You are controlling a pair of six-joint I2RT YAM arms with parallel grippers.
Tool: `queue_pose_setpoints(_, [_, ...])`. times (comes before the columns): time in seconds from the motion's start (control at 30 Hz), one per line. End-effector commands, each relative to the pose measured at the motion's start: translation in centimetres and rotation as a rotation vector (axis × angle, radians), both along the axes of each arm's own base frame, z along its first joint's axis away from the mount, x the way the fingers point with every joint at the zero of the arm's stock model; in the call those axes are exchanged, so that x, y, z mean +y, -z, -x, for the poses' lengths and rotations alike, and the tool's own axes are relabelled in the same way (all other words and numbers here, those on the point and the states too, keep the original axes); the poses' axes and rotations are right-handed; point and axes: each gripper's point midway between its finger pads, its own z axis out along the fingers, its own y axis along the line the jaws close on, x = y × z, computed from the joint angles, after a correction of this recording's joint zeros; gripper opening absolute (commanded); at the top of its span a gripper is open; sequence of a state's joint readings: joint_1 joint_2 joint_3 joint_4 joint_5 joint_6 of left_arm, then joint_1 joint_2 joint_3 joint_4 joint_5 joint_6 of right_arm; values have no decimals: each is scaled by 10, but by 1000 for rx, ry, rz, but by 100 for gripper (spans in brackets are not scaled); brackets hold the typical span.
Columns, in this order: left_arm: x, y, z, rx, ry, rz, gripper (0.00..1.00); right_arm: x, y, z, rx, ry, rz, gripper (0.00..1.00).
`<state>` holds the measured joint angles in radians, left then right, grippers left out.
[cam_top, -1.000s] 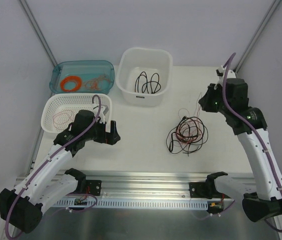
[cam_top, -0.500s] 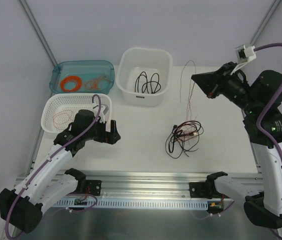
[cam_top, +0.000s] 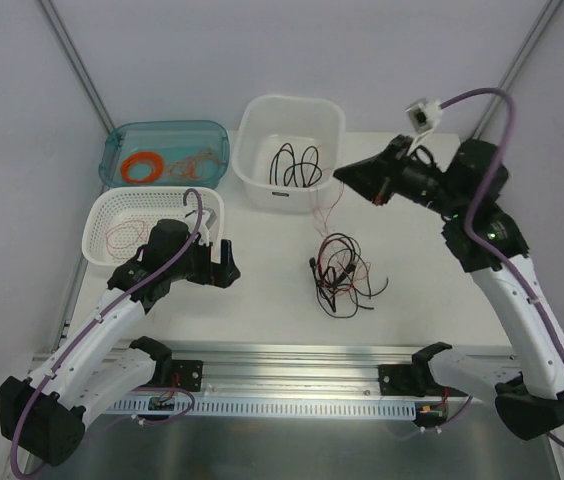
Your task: Untangle the cables
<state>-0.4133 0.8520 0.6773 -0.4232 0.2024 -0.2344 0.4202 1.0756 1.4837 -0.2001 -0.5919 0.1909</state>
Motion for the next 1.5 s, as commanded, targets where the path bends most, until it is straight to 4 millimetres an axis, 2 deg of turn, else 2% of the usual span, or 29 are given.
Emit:
queue_pose_setpoints(0.0, [-4, -4, -4, -39, 21, 7, 99, 30, 100, -3, 224, -68, 132, 8])
queue_pose_setpoints(0.03, [-4, -4, -3, -37, 18, 10, 99, 32, 145, -5, 313, -45, 202, 13])
queue_pose_setpoints(0.07, [-5, -5, -3, -37, 20, 15, 99, 40, 164, 4, 342, -69, 245, 17])
queue_pose_setpoints(0.1, [-6, -6, -3, -40, 24, 22, 99, 41, 184, 4, 362, -51, 295, 31])
queue_pose_setpoints(0.13, [-6, -6, -3, -38, 20, 29, 99, 41, 216, 10, 426, -58, 363, 41])
queue_pose_setpoints(0.17, [-7, -7, -2, -40, 21, 36, 99, 46, 229, 18, 435, -84, 411, 48])
queue_pose_setpoints(0.2, [-9, -6, 0, -32, 29, 45, 99, 45, 243, 19, 452, -65, 453, 55])
queue_pose_setpoints(0.27, [-10, -6, 1, -17, 17, 63, 99, 37, 270, 23, 507, -31, 532, 60])
queue_pose_setpoints(0.37, [-13, -2, 4, 27, -10, 95, 99, 10, 294, 9, 524, 133, 625, 70])
queue_pose_setpoints(0.4, [-15, -2, 5, 40, -17, 106, 99, -5, 302, 1, 532, 226, 671, 75])
queue_pose_setpoints(0.5, [-20, 4, 5, 103, -46, 130, 99, -27, 321, -11, 566, 359, 727, 79])
queue_pose_setpoints(0.63, [-29, 11, 0, 150, -69, 109, 97, -37, 343, -18, 623, 444, 748, 82])
queue_pose_setpoints(0.67, [-32, 19, -1, 178, -78, 83, 96, -37, 348, -19, 638, 456, 751, 82])
queue_pose_setpoints(0.7, [-36, 18, -5, 187, -96, 88, 95, -40, 353, -20, 641, 481, 753, 82])
queue_pose_setpoints(0.77, [-41, 31, -9, 212, -114, 27, 89, -41, 358, -22, 657, 507, 735, 83])
queue_pose_setpoints(0.8, [-46, 28, -15, 209, -126, 24, 87, -41, 360, -25, 660, 526, 724, 83])
queue_pose_setpoints(0.83, [-49, 39, -17, 237, -133, -11, 85, -43, 366, -23, 668, 534, 730, 83])
queue_pose_setpoints(0.9, [-61, 37, -25, 225, -137, -36, 83, -44, 372, -25, 684, 558, 717, 84])
queue_pose_setpoints(0.93, [-66, 48, -28, 247, -127, -71, 82, -45, 377, -23, 693, 564, 719, 84])
queue_pose_setpoints(1.0, [-82, 44, -37, 206, -91, -110, 81, -45, 382, -25, 706, 583, 704, 86])
queue_pose_setpoints(1.03, [-88, 54, -40, 223, -80, -144, 80, -46, 385, -25, 714, 590, 701, 86])
queue_pose_setpoints(1.1, [-101, 49, -53, 194, -58, -158, 78, -48, 392, -26, 734, 617, 689, 87])
queue_pose_setpoints(1.13, [-105, 60, -55, 213, -51, -187, 77, -50, 394, -26, 745, 628, 683, 88])
queue_pose_setpoints(1.2, [-117, 56, -68, 195, -38, -186, 73, -49, 399, -27, 760, 634, 659, 88])
queue_pose_setpoints(1.23, [-119, 67, -71, 209, -37, -214, 72, -49, 401, -28, 774, 641, 643, 88])
queue_pose_setpoints(1.3, [-128, 64, -83, 186, -34, -218, 68, -47, 405, -29, 785, 639, 620, 88])
queue_pose_setpoints(1.33, [-130, 72, -87, 195, -33, -238, 66, -46, 406, -29, 792, 638, 609, 88])
queue_pose_setpoints(1.37, [-134, 69, -94, 183, -33, -236, 65, -45, 408, -30, 797, 630, 599, 88])
queue_pose_setpoints(1.47, [-137, 79, -104, 178, -44, -271, 56, -43, 412, -31, 808, 626, 579, 88])
